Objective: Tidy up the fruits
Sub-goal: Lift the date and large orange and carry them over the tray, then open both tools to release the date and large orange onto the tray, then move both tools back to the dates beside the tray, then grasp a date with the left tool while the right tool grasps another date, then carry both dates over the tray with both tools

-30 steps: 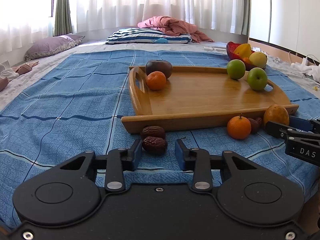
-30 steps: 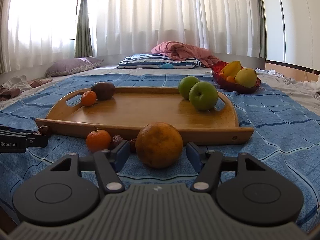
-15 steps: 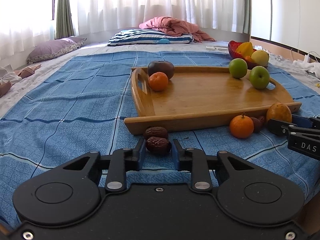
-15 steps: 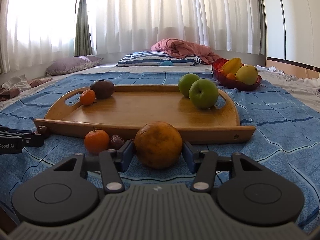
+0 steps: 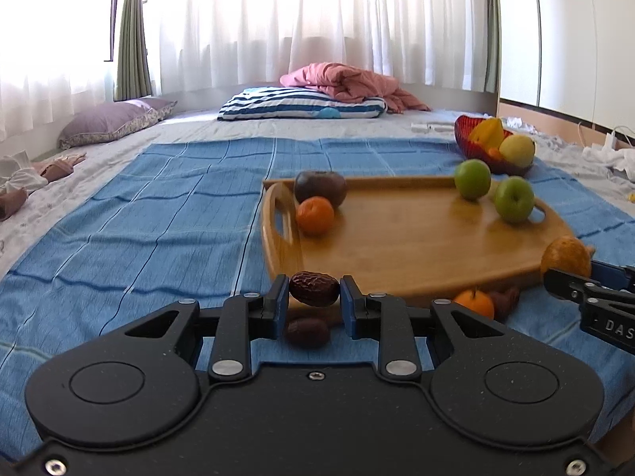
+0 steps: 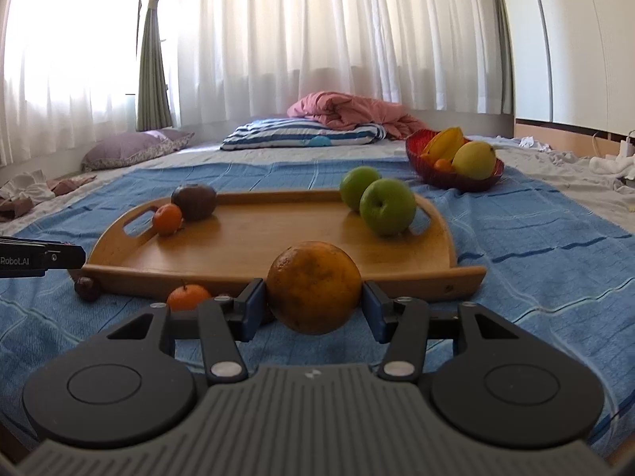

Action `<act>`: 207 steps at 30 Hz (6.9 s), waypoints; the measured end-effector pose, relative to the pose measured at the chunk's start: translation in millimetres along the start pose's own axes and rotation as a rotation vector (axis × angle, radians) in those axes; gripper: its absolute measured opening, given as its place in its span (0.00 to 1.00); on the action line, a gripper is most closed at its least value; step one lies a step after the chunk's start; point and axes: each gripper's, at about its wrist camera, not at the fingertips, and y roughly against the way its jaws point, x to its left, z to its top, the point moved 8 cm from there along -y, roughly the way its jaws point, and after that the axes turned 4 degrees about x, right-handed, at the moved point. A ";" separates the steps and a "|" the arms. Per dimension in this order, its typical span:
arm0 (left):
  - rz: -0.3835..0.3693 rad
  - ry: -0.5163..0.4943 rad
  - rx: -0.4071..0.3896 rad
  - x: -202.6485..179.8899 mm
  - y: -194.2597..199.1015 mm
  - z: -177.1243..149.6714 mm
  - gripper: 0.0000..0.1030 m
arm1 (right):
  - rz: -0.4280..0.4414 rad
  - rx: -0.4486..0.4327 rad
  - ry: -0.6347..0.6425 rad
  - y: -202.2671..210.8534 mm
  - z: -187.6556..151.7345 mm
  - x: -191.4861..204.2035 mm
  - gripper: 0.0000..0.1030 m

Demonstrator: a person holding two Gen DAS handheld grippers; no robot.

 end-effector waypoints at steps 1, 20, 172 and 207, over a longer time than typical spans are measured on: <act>-0.003 0.002 -0.004 -0.7 -1.9 2.8 0.25 | -0.008 -0.008 -0.001 0.8 3.5 -2.0 0.54; -0.015 0.048 0.046 -3.6 -64.1 36.5 0.25 | -0.140 0.023 0.030 -57.4 47.8 -46.8 0.54; -0.013 0.009 0.027 -16.6 -23.4 13.1 0.26 | 0.027 0.025 -0.009 -13.2 14.9 9.1 0.27; 0.007 0.040 0.127 -8.4 -94.5 17.5 0.26 | -0.192 0.095 -0.024 -58.1 19.2 -49.0 0.28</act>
